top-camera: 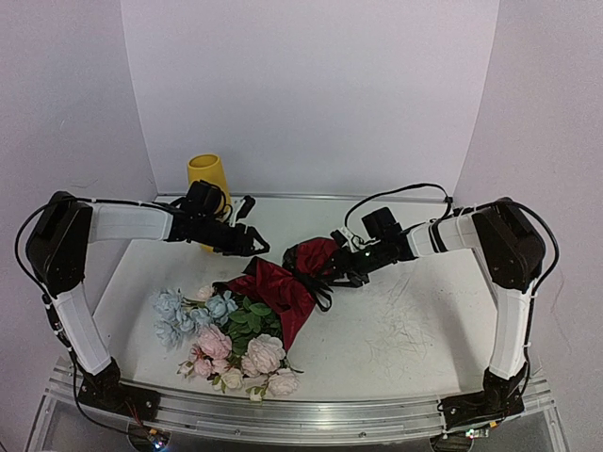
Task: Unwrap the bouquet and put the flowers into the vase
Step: Untie the ribbon from the wrapping paper.
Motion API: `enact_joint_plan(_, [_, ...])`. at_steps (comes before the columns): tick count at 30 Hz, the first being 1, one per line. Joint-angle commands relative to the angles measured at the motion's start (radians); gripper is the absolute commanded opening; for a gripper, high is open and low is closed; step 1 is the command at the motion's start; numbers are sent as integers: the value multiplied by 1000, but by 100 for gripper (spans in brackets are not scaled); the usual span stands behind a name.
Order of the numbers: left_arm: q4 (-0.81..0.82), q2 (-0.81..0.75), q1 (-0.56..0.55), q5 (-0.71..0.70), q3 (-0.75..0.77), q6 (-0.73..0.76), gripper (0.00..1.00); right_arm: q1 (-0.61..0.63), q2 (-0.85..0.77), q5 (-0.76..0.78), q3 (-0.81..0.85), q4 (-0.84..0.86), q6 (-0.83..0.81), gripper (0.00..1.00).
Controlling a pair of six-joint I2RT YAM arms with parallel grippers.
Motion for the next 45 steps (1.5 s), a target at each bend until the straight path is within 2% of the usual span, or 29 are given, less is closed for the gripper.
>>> enact_joint_plan(1, [-13,28,-6,3,71,29,62,0,-5,-2,2,-16,11,73])
enact_joint_plan(3, [-17,38,-6,7,85,32,62,-2,4,-3,4,-17,18,76])
enact_joint_plan(6, [-20,55,-9,11,102,35,62,-4,33,-27,15,-19,26,76])
enact_joint_plan(14, [-22,87,-19,8,136,39,62,-9,75,-82,35,-16,41,68])
enact_joint_plan(21, [-26,102,-20,2,151,45,62,-9,42,-91,15,-1,46,45])
enact_joint_plan(25, [-33,118,-20,10,168,53,62,-8,14,-108,6,10,48,28])
enact_joint_plan(28, [-36,134,-20,12,185,55,62,-9,-4,-103,-2,9,45,21])
enact_joint_plan(33, [-39,158,-21,19,215,55,62,-9,-18,-95,-2,8,41,0])
enact_joint_plan(45, [-70,232,-40,12,271,61,64,-13,-51,-49,11,-20,4,0])
